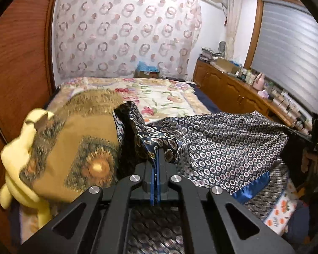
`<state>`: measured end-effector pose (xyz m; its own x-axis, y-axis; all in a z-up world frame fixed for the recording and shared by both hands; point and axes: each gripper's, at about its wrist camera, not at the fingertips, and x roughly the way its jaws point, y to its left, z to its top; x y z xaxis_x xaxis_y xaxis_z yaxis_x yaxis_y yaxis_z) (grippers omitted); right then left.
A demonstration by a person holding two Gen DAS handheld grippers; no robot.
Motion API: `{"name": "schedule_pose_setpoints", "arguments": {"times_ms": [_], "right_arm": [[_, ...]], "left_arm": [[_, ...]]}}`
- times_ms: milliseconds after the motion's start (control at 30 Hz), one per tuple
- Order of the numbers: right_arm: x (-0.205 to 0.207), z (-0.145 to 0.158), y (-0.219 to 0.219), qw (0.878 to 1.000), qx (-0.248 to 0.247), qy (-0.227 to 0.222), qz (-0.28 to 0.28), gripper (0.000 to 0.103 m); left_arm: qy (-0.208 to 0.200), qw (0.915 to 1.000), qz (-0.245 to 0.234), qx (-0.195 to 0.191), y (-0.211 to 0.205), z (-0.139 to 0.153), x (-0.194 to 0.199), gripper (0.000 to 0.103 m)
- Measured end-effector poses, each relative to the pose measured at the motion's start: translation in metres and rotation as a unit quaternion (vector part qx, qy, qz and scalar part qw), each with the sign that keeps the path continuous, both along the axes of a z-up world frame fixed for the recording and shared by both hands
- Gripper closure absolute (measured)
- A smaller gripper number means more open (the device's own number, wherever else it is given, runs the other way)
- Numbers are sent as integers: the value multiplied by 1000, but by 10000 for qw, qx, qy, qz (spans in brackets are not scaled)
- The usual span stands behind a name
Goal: Fold small clothes
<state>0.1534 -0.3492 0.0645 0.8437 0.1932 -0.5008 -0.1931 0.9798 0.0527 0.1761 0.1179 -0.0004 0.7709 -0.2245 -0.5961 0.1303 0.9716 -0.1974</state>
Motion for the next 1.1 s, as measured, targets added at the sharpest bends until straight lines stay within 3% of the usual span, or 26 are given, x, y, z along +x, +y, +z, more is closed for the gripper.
{"name": "schedule_pose_setpoints", "arguments": {"times_ms": [233,467,667,733,767,800,867,933,1000,1100], "right_arm": [[-31,-1,-3,10000,27,41,-77,102],[-40,-16,6,9988,-255,408,-75,102],[-30,-32,17,9975,-237,665,-54,102],[-33,-31,23,9976,-294,620,-39,102],[-36,-30,26,9978,-322,571,-39,102],[-42,-30,27,9981,-343,518,-61,100],[-50,-26,27,9981,-420,414,-176,84],[-59,-19,27,9988,-394,234,-187,56],[-67,-16,25,9990,-362,130,-233,48],[-77,-16,34,9996,-267,73,-106,45]], "left_arm": [[245,9991,219,-258,1,-35,-49,101],[715,9959,545,-40,1,-89,-67,101],[700,9956,610,101,-3,-88,-66,98],[623,9960,597,237,-6,-83,-66,80],[579,9965,557,250,-7,-80,-67,76],[548,9969,513,244,-5,-80,-71,65],[504,9975,443,238,-8,-77,-74,47],[448,9977,420,279,-10,-75,-75,17],[423,9976,437,322,-10,-76,-76,16],[441,9971,518,351,-10,-78,-75,16]]}}
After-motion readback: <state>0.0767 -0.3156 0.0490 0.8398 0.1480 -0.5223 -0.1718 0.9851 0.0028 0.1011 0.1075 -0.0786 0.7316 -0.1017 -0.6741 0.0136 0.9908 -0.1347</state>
